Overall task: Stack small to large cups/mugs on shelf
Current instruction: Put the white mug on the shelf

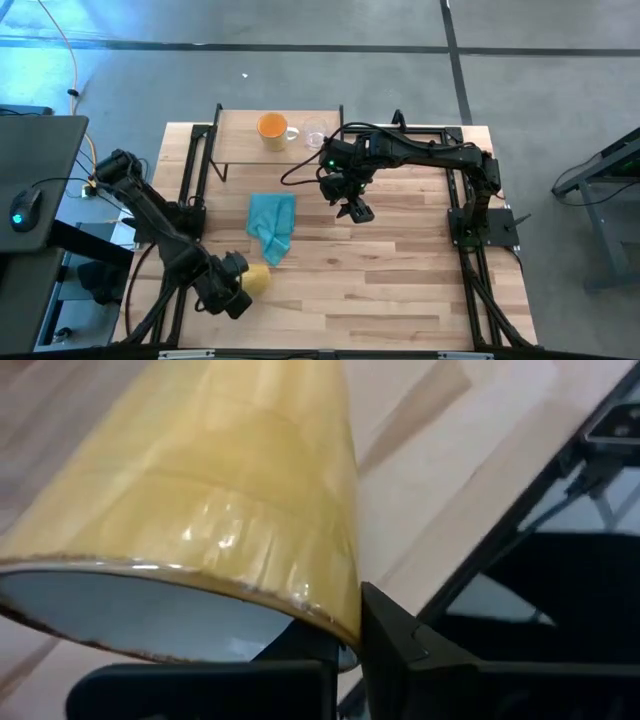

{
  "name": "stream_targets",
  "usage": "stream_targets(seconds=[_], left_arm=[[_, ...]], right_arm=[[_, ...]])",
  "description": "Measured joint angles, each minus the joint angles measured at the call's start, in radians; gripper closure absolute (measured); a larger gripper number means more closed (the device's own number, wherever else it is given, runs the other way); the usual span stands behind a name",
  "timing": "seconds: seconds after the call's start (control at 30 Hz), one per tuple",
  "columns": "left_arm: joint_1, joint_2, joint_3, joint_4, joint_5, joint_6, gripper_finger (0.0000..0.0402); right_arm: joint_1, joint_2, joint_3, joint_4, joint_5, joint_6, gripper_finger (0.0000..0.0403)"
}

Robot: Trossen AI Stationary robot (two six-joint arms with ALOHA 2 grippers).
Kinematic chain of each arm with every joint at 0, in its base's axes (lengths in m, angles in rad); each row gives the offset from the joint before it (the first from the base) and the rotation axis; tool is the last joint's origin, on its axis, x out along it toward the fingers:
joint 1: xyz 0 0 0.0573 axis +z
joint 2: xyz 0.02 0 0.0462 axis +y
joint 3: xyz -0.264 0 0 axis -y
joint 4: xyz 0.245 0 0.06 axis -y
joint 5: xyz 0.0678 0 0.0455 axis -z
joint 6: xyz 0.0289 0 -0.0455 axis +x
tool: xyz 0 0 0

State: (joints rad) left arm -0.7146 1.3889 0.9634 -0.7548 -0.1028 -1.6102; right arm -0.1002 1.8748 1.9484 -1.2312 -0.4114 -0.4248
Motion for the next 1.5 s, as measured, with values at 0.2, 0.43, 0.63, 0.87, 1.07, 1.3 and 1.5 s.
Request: stream_targets(seconds=[0.2, 0.43, 0.63, 0.87, 1.07, 1.3, 1.5], left_arm=[[0.090, -0.043, 0.000, -0.016, 0.164, 0.091, 0.0395], [0.187, -0.070, 0.001, -0.056, 0.307, 0.139, 0.0396], [0.220, -0.071, 0.066, -0.200, 0.315, 0.171, 0.0396], [0.238, -0.071, 0.150, -0.354, 0.294, 0.212, 0.0396], [0.245, -0.066, 0.152, -0.398, 0.389, 0.226, 0.0396], [0.245, -0.025, 0.152, -0.433, 0.462, 0.261, 0.0396], [0.245, 0.043, 0.152, -0.459, 0.502, 0.319, 0.0396]], right_arm=[[0.000, 0.000, 0.000, 0.002, 0.000, 0.006, 0.0222], [0.000, 0.000, 0.000, 0.005, 0.000, 0.008, 0.0222], [0.000, 0.000, 0.000, 0.005, 0.000, 0.008, 0.0222], [0.000, 0.000, 0.000, 0.019, -0.003, 0.008, 0.0222], [0.000, 0.000, 0.000, 0.024, -0.008, 0.008, 0.0222], [0.001, 0.000, 0.000, 0.034, -0.008, 0.032, 0.0222], [0.009, 0.000, 0.000, 0.045, -0.011, 0.047, 0.0222]])
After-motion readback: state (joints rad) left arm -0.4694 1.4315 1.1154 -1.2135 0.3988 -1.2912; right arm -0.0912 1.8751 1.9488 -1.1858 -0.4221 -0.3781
